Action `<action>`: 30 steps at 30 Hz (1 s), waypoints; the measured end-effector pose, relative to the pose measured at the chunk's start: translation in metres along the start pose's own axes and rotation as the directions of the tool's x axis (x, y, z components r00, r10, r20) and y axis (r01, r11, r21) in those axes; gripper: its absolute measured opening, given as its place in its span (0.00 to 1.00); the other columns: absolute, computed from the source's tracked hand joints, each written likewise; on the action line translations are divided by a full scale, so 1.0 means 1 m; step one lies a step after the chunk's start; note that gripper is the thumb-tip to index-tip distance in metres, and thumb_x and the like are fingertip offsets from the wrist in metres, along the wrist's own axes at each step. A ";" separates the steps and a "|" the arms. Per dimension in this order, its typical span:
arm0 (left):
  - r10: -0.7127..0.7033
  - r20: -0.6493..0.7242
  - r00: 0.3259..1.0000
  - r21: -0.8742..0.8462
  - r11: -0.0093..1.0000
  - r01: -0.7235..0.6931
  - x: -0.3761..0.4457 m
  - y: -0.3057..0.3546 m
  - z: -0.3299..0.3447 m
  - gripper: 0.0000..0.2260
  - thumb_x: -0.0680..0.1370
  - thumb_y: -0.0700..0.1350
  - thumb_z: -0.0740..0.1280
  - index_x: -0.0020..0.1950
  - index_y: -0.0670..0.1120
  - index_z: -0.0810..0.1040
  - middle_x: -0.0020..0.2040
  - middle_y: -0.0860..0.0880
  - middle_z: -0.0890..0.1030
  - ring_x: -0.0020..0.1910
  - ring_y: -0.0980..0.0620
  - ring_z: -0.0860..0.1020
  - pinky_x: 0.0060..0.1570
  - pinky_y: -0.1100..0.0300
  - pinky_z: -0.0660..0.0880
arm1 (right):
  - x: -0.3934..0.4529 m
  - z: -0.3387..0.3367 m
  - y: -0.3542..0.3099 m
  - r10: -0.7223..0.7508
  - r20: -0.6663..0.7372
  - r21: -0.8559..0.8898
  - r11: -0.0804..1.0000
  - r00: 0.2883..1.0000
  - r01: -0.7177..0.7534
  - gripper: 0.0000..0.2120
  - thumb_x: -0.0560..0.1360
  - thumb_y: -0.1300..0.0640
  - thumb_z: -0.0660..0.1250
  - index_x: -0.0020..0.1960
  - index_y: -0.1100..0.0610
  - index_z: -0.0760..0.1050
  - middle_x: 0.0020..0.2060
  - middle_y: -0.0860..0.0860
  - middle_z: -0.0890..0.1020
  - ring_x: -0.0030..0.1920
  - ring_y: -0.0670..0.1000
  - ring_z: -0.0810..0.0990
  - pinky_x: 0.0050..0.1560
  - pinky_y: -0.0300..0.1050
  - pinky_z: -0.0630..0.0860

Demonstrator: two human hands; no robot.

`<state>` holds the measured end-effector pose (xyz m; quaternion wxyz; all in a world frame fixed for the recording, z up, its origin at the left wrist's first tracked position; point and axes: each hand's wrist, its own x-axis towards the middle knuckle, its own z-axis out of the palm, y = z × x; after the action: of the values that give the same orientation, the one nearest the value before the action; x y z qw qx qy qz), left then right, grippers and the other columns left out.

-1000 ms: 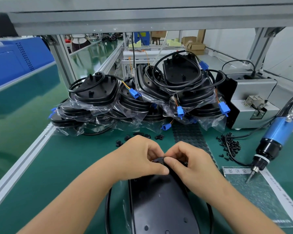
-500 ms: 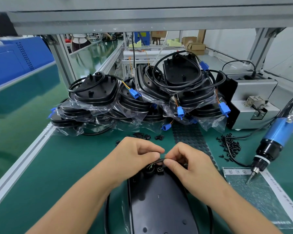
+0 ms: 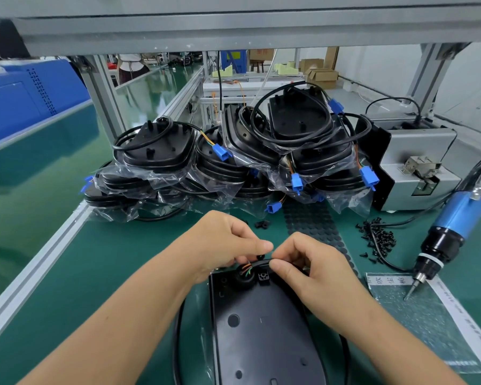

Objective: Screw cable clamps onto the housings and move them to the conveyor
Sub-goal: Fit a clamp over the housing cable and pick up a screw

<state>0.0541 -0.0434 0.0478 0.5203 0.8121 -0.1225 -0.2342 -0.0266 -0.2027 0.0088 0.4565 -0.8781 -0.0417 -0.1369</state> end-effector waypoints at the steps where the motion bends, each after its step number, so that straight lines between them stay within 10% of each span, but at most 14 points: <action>1: 0.000 0.002 1.000 0.017 1.000 0.000 0.000 0.001 -0.001 0.09 0.68 0.45 0.78 0.32 0.44 0.81 0.24 0.52 0.77 0.22 0.59 0.70 0.24 0.68 0.66 | 0.000 0.000 0.000 0.001 0.002 0.004 1.000 1.000 -0.001 0.07 0.73 0.59 0.71 0.39 0.49 0.76 0.36 0.40 0.80 0.38 0.41 0.78 0.40 0.29 0.69; 19: -0.001 0.072 0.997 0.167 0.986 -0.011 -0.001 0.007 -0.006 0.13 0.68 0.51 0.78 0.27 0.48 0.79 0.26 0.50 0.77 0.29 0.51 0.71 0.32 0.59 0.65 | 0.000 0.000 -0.001 0.006 0.003 -0.006 1.000 1.000 -0.006 0.06 0.73 0.57 0.71 0.39 0.50 0.76 0.37 0.40 0.80 0.38 0.41 0.77 0.41 0.30 0.70; 30: 0.086 0.106 0.991 0.207 0.972 -0.107 -0.012 0.000 -0.007 0.05 0.71 0.44 0.75 0.36 0.45 0.85 0.27 0.53 0.75 0.26 0.61 0.68 0.29 0.70 0.64 | 0.000 0.002 -0.001 0.024 -0.009 -0.020 1.000 1.000 -0.024 0.05 0.72 0.57 0.72 0.39 0.49 0.78 0.37 0.39 0.81 0.40 0.41 0.79 0.42 0.31 0.72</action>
<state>0.0475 -0.0327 0.0527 0.4347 0.8439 -0.2112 -0.2330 -0.0260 -0.2004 0.0086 0.4495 -0.8825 -0.0277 -0.1356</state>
